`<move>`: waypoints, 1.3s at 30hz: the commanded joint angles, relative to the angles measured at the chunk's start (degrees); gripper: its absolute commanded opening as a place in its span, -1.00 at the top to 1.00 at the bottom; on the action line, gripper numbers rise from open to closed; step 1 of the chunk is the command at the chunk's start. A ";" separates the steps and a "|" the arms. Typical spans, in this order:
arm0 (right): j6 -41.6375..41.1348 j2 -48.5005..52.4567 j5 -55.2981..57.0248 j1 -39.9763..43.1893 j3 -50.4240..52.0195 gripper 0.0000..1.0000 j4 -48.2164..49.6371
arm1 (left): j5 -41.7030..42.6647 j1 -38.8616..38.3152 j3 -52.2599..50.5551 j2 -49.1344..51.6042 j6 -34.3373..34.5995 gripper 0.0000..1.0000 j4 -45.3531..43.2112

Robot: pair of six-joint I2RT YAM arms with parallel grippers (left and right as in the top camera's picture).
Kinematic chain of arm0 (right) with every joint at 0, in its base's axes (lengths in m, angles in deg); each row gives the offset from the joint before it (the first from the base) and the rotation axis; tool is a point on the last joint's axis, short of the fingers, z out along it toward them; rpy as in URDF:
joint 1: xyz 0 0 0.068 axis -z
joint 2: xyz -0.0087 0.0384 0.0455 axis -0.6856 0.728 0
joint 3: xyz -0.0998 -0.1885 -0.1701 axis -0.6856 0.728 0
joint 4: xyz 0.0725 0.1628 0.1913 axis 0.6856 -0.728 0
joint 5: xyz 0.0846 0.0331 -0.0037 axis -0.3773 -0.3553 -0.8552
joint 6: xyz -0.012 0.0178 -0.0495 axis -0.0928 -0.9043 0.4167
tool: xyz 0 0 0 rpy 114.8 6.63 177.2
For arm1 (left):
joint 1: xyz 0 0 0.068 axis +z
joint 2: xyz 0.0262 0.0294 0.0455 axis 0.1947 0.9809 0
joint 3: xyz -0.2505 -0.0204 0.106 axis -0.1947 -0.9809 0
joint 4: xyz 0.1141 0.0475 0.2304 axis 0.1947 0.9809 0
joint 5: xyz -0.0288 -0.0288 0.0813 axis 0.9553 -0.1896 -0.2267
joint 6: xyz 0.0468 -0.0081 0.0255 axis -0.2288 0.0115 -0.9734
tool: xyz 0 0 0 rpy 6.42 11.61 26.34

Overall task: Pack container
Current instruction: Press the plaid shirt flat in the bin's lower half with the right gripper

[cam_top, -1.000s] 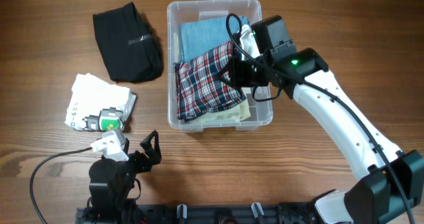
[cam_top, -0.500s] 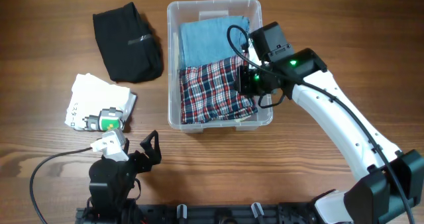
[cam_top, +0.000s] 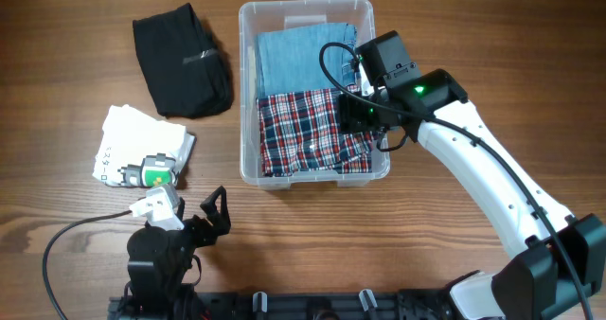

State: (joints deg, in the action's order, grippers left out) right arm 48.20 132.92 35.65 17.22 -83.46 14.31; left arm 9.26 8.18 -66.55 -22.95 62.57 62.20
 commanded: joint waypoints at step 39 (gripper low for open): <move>2.67 -4.02 -5.05 -0.24 13.77 0.81 10.82 | 0.28 -0.04 -0.20 -0.46 0.28 -0.99 -0.17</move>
State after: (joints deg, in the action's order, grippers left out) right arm 51.40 129.91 34.52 16.84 -66.57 25.32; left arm 9.26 8.18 -66.55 -22.95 62.57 62.20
